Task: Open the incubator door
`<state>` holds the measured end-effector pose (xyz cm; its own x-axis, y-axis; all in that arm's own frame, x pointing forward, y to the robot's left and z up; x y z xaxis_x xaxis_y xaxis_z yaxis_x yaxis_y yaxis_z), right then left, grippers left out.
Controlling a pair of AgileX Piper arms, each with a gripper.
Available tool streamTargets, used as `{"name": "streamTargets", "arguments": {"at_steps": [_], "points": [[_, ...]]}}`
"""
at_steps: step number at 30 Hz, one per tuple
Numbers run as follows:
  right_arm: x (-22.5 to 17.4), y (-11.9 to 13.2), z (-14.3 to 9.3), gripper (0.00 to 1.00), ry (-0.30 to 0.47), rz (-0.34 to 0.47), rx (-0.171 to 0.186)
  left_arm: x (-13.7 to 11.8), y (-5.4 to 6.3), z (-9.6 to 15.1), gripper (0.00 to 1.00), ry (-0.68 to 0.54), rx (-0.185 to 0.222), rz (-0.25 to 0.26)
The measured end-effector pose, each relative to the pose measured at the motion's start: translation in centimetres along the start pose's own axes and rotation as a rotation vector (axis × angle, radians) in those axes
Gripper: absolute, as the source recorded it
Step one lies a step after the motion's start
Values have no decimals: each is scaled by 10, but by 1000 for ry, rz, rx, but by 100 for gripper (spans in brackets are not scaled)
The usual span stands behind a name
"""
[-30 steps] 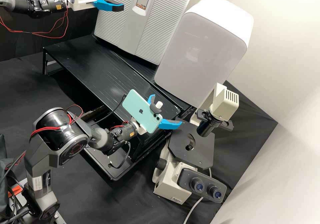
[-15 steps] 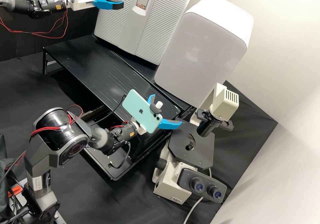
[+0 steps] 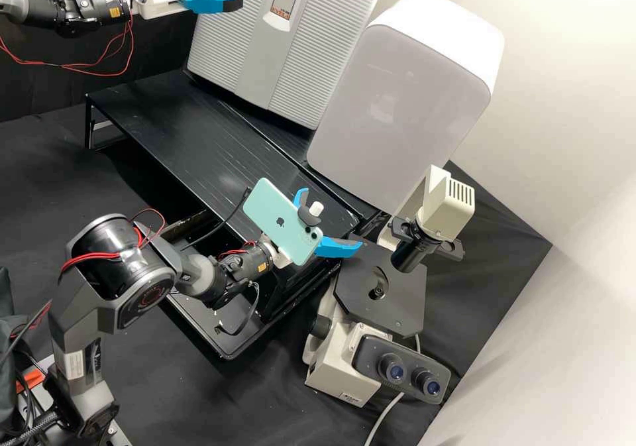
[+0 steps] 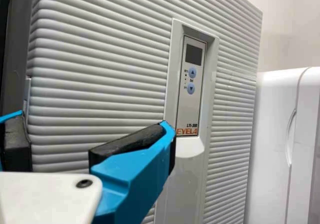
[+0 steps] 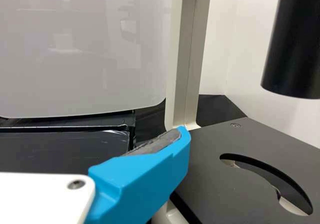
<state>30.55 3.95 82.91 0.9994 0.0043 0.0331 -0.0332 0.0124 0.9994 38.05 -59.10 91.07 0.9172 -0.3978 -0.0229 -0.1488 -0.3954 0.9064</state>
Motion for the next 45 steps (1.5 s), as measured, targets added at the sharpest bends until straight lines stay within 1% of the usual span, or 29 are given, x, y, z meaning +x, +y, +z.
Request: {"name": "streamTargets", "arguments": {"at_steps": [2,8,12,14,17,19,22,26,33,36,43,45], "points": [[0,0,0,100,0,0,0,0,-1,0,0,8,-17,5],[0,0,0,100,0,0,0,-1,-1,1,0,18,-38,16],[0,0,0,100,0,0,0,-3,-1,2,0,21,-42,13],[0,0,0,100,0,0,0,-4,-2,2,0,24,-50,12],[0,0,0,100,0,0,0,-6,-5,4,0,25,-37,8],[0,0,0,100,0,0,0,-8,-4,6,0,26,-33,11],[0,0,0,100,0,0,0,-11,-7,6,0,13,-37,16],[0,0,0,100,0,0,0,-15,-12,8,0,-16,-44,37],[0,0,0,100,0,0,0,-24,-19,10,0,-51,-58,58],[0,0,0,100,0,0,0,-30,-23,12,0,-81,-68,83],[0,0,0,100,0,0,0,-48,-36,16,0,-149,-88,117],[0,0,0,100,0,0,0,-54,-38,19,0,-179,-88,128]]}}
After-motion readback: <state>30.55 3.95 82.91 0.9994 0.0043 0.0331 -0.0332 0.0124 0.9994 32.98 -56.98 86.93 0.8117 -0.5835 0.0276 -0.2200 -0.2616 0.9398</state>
